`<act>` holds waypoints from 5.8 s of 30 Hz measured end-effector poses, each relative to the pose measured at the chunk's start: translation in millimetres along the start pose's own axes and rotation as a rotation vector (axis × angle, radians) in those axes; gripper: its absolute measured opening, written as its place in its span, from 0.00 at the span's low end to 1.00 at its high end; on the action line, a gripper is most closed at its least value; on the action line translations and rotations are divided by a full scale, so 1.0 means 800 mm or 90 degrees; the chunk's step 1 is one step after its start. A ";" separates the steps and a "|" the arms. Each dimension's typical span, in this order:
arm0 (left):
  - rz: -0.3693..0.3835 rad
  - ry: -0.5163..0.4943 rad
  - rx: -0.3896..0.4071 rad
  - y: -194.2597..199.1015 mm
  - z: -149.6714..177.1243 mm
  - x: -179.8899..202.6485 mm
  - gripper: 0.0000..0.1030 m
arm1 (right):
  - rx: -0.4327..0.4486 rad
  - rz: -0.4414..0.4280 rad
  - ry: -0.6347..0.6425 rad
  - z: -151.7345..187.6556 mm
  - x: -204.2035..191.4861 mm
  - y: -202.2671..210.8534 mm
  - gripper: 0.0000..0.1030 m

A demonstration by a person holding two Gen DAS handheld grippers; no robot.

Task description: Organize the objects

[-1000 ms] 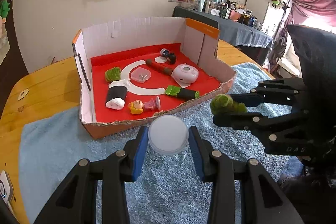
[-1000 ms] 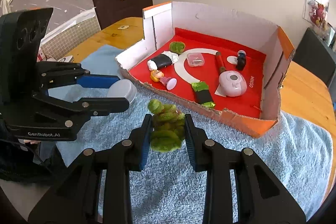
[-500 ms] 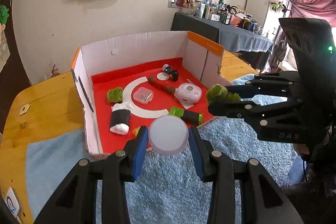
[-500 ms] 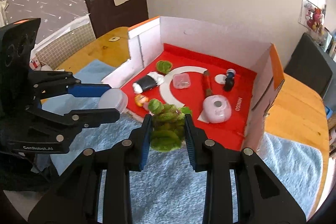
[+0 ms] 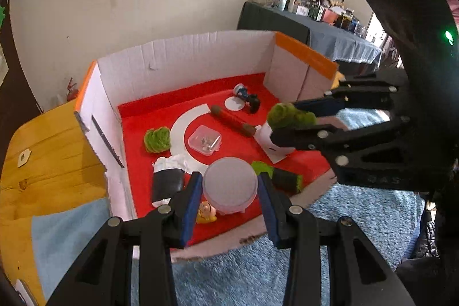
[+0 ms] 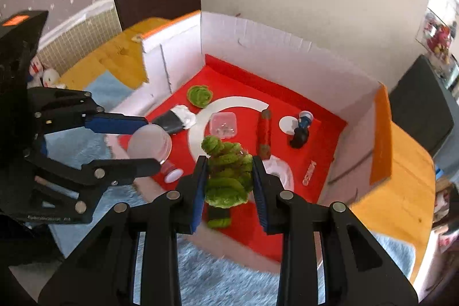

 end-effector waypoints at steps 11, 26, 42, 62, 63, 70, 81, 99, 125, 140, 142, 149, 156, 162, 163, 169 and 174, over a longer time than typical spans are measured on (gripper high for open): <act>0.023 0.016 -0.053 -0.040 -0.008 -0.029 0.40 | -0.100 -0.029 0.109 -0.018 -0.008 -0.064 0.28; 0.039 0.020 -0.087 -0.064 -0.011 -0.039 0.40 | -0.161 -0.073 0.157 -0.011 -0.018 -0.088 0.28; 0.032 0.024 -0.098 -0.073 -0.007 -0.043 0.40 | -0.175 -0.067 0.164 -0.014 -0.019 -0.089 0.28; 0.034 0.024 -0.099 -0.067 -0.004 -0.046 0.41 | -0.166 -0.054 0.168 -0.007 -0.014 -0.081 0.52; 0.034 0.025 -0.098 -0.068 -0.005 -0.045 0.42 | -0.166 -0.055 0.168 -0.007 -0.014 -0.080 0.52; 0.035 0.025 -0.097 -0.065 -0.003 -0.047 0.42 | -0.164 -0.057 0.166 -0.007 -0.012 -0.077 0.52; 0.033 0.026 -0.086 -0.052 -0.004 -0.044 0.47 | -0.159 -0.058 0.160 -0.001 -0.019 -0.067 0.52; -0.004 0.023 -0.005 0.022 -0.009 -0.017 0.62 | -0.092 -0.026 0.108 0.002 -0.013 0.009 0.63; -0.085 0.079 0.121 0.124 0.046 0.023 0.94 | 0.060 0.064 -0.151 0.081 0.018 0.136 0.86; -0.174 0.119 0.095 0.075 0.117 0.028 1.00 | 0.041 0.154 -0.292 0.173 -0.002 0.087 0.97; -0.186 0.122 0.085 0.064 0.126 0.027 1.00 | 0.030 0.164 -0.300 0.179 -0.002 0.078 0.97; -0.200 0.136 0.056 0.035 0.142 0.022 1.00 | -0.017 0.180 -0.299 0.196 -0.007 0.052 0.97; -0.197 0.178 0.029 0.015 0.150 0.009 1.00 | -0.028 0.194 -0.301 0.203 -0.007 0.045 0.97; -0.225 0.187 0.021 0.005 0.156 0.004 1.00 | -0.030 0.201 -0.312 0.205 -0.005 0.045 1.00; -0.227 0.189 0.022 0.005 0.156 0.004 1.00 | -0.029 0.203 -0.313 0.206 -0.006 0.045 1.00; -0.230 0.188 0.021 0.004 0.154 0.004 1.00 | -0.027 0.207 -0.311 0.205 -0.007 0.045 1.00; -0.234 0.186 0.019 0.004 0.153 0.004 1.00 | -0.026 0.208 -0.309 0.206 -0.008 0.046 1.00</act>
Point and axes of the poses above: each gripper's, at about its wrist camera, not at the fingertips, and y roughly against the way its jaws point, x to its right, z to its underside, the point moved 3 cm from there along -y, roughly the way its jaws point, and after that the axes turned 9 degrees about z, right-handed, at the moved point
